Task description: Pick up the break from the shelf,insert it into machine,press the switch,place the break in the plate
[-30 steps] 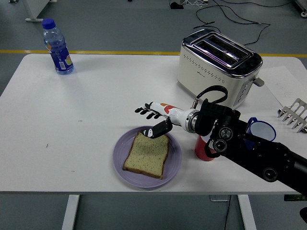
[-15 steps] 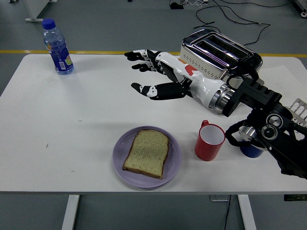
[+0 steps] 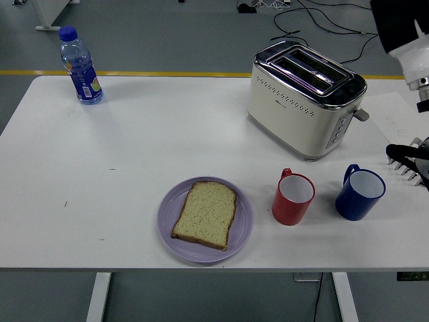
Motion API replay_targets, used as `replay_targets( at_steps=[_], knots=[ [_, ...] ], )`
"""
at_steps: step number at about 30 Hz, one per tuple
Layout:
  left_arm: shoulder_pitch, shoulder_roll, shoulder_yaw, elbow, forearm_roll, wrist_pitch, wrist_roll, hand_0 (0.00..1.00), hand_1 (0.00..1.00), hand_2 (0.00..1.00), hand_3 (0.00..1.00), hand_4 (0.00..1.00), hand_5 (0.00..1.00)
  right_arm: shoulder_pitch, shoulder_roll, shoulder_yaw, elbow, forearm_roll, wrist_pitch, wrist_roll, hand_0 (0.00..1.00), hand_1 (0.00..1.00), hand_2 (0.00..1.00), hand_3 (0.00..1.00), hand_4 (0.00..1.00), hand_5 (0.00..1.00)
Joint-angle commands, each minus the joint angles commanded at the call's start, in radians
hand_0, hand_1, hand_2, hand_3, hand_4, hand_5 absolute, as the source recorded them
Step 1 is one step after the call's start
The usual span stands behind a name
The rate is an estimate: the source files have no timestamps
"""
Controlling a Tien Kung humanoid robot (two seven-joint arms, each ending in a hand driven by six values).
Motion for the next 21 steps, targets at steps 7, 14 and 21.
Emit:
replay_targets(
  at_steps=[7, 14, 21],
  knots=[
    [0.003, -0.001, -0.003, 0.0, 0.006, -0.001, -0.001, 0.651, 0.575, 0.596, 0.603, 0.323, 0.956, -0.069, -0.025, 0.127, -0.132, 0.137, -0.023, 0.006, 0.81, 0.747, 0.772, 0.739, 0.536, 0.301],
    [0.002, -0.003, -0.001, 0.0, -0.001, 0.001, -0.003, 0.651, 0.574, 0.597, 0.603, 0.322, 0.957, -0.152, -0.049, 0.223, -0.273, 0.23, -0.088, -0.008, 0.781, 0.712, 0.737, 0.684, 0.514, 0.308],
    [0.0, -0.004, 0.002, 0.0, -0.007, 0.001, -0.005, 0.651, 0.574, 0.597, 0.603, 0.322, 0.958, -0.211, -0.057, 0.284, -0.369, 0.276, -0.112, -0.065, 0.761, 0.701, 0.726, 0.671, 0.505, 0.316]
  ],
)
